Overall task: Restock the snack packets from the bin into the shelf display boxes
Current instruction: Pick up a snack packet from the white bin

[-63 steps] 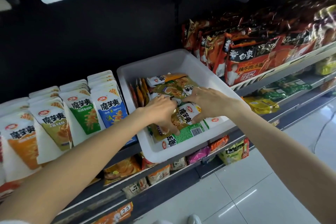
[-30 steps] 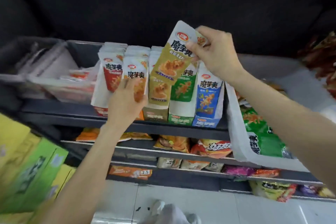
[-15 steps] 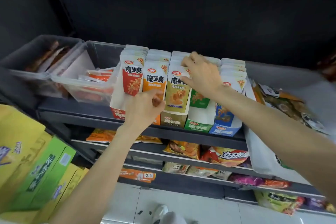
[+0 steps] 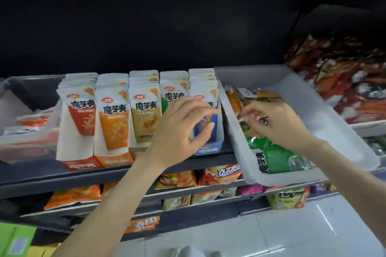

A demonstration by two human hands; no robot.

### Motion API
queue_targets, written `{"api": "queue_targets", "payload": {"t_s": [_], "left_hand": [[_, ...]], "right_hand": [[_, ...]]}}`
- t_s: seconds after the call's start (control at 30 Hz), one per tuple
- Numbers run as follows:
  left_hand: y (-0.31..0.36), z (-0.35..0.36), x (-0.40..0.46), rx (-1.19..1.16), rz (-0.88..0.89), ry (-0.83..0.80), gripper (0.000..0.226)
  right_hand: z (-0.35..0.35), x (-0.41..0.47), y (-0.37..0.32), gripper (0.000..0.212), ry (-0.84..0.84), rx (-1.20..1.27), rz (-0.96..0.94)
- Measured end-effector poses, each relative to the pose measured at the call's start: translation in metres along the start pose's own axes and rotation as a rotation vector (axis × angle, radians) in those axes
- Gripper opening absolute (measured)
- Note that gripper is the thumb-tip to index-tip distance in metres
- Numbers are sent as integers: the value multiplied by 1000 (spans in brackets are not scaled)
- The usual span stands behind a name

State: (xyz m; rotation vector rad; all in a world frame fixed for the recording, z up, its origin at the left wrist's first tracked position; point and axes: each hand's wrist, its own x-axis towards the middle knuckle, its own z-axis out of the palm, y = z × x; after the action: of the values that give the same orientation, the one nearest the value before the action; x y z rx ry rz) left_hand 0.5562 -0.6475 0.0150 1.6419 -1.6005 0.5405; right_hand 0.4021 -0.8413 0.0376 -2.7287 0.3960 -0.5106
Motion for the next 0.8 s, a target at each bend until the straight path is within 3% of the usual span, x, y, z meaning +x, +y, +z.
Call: {"api": "queue_targets", "payload": {"t_s": [0.1,0.2,0.3,0.47,0.6,0.8], "left_hand": [[16,35,22,-97,53,-173,25],[18,65,47,-126,26,-348,32],[19,90,71,-86,0,-538,38],[51,131,96,143,128,-948,68],[66,146,97,118,182,-903,60],[56,141,102,-99,-77,-825,27]], "right_hand": [[-17,-30,48,8,-49,-136,136],[-29,-49,86,21,-238,-288,226],[-33,-58,103,45,-503,-384,183],[-35,-50,101,50,-605,-392,94],[-42,-48,99,43,-574,-304,110],[-49,-53,98,25,-258,-217,240]]}}
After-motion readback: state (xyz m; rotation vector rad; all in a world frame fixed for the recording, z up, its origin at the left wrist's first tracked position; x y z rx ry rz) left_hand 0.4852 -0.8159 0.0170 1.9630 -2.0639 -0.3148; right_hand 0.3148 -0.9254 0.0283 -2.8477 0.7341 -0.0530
